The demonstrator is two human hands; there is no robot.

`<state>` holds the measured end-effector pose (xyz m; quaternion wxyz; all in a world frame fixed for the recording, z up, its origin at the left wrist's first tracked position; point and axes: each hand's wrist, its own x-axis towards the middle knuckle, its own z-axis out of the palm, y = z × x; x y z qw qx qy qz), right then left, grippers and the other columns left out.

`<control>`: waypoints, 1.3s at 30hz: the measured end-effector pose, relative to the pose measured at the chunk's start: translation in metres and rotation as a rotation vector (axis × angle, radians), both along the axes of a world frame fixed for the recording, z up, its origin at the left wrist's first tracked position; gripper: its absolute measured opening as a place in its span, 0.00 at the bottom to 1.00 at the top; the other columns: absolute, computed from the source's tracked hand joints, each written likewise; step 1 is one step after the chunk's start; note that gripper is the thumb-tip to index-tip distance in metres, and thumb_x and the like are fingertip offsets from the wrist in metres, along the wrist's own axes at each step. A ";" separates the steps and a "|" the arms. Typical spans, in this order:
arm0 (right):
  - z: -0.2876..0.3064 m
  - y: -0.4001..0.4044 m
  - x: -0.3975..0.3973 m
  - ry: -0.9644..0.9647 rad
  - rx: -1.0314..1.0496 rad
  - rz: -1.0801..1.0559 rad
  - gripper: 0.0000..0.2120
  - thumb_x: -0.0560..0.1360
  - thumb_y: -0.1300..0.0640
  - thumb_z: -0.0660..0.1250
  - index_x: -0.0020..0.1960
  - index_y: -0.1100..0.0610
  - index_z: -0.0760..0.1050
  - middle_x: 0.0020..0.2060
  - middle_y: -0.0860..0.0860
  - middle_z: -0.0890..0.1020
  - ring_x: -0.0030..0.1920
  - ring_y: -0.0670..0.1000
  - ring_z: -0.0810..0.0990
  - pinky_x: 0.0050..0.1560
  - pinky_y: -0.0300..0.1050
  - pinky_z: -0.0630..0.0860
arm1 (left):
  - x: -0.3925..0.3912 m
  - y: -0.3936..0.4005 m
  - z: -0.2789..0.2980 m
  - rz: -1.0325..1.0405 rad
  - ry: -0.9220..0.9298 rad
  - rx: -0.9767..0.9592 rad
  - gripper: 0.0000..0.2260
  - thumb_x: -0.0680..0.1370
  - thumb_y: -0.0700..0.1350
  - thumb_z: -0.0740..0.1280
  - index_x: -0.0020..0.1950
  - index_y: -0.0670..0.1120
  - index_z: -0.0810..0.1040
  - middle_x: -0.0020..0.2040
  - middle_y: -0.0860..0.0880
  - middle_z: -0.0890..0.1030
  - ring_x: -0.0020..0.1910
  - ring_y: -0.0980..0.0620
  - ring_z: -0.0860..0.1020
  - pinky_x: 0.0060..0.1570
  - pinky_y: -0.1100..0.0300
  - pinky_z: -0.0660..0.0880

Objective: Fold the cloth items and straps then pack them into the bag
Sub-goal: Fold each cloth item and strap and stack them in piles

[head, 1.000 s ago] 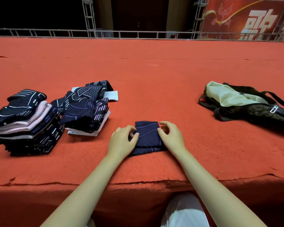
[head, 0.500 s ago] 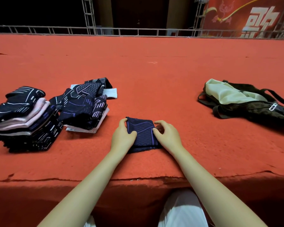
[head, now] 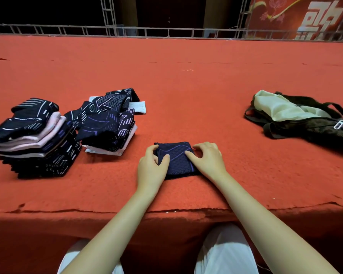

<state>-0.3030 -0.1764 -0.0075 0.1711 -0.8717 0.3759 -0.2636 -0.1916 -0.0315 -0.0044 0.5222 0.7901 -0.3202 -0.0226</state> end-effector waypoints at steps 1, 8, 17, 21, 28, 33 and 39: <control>0.000 0.000 0.001 0.033 -0.005 -0.012 0.22 0.73 0.37 0.64 0.58 0.52 0.79 0.55 0.49 0.79 0.60 0.52 0.71 0.61 0.50 0.67 | 0.001 0.000 -0.001 0.018 -0.032 -0.001 0.18 0.74 0.47 0.68 0.63 0.47 0.73 0.36 0.53 0.74 0.44 0.50 0.74 0.48 0.57 0.70; 0.001 -0.001 -0.001 0.090 0.018 0.060 0.19 0.73 0.38 0.65 0.53 0.52 0.79 0.54 0.47 0.76 0.63 0.49 0.66 0.60 0.47 0.61 | -0.001 -0.002 -0.006 0.034 -0.114 0.152 0.20 0.73 0.43 0.66 0.66 0.50 0.73 0.58 0.45 0.72 0.57 0.46 0.72 0.59 0.57 0.66; 0.035 0.032 0.013 -0.442 0.511 0.297 0.05 0.73 0.64 0.65 0.42 0.61 0.69 0.35 0.51 0.73 0.36 0.43 0.71 0.38 0.40 0.68 | 0.003 0.008 0.005 -0.074 0.059 -0.058 0.21 0.73 0.39 0.65 0.65 0.49 0.72 0.55 0.49 0.71 0.53 0.51 0.75 0.58 0.51 0.74; 0.082 0.053 0.044 -0.605 0.567 0.373 0.06 0.69 0.59 0.64 0.43 0.61 0.70 0.35 0.51 0.71 0.36 0.44 0.69 0.36 0.38 0.67 | 0.027 0.022 0.031 -0.018 0.035 -0.226 0.21 0.75 0.37 0.65 0.67 0.46 0.70 0.60 0.46 0.72 0.56 0.51 0.75 0.60 0.57 0.72; 0.161 0.080 0.133 -0.883 0.887 0.373 0.09 0.74 0.64 0.64 0.38 0.55 0.69 0.33 0.48 0.73 0.33 0.45 0.71 0.34 0.40 0.69 | 0.114 0.066 0.108 0.257 0.006 -0.393 0.13 0.79 0.41 0.59 0.63 0.45 0.73 0.55 0.49 0.75 0.52 0.54 0.73 0.57 0.62 0.68; 0.133 0.102 0.194 -0.552 1.009 0.226 0.03 0.75 0.64 0.64 0.44 0.60 0.75 0.35 0.51 0.77 0.34 0.48 0.75 0.32 0.37 0.72 | 0.170 0.071 0.102 0.186 0.203 0.028 0.16 0.81 0.48 0.54 0.63 0.41 0.72 0.63 0.41 0.75 0.62 0.43 0.72 0.63 0.51 0.66; 0.127 0.104 0.221 -0.128 0.706 0.175 0.18 0.77 0.50 0.58 0.62 0.59 0.72 0.57 0.55 0.79 0.58 0.58 0.77 0.59 0.49 0.74 | 0.172 0.067 0.094 0.175 0.291 0.100 0.21 0.76 0.42 0.63 0.69 0.43 0.69 0.65 0.43 0.75 0.64 0.45 0.73 0.60 0.57 0.66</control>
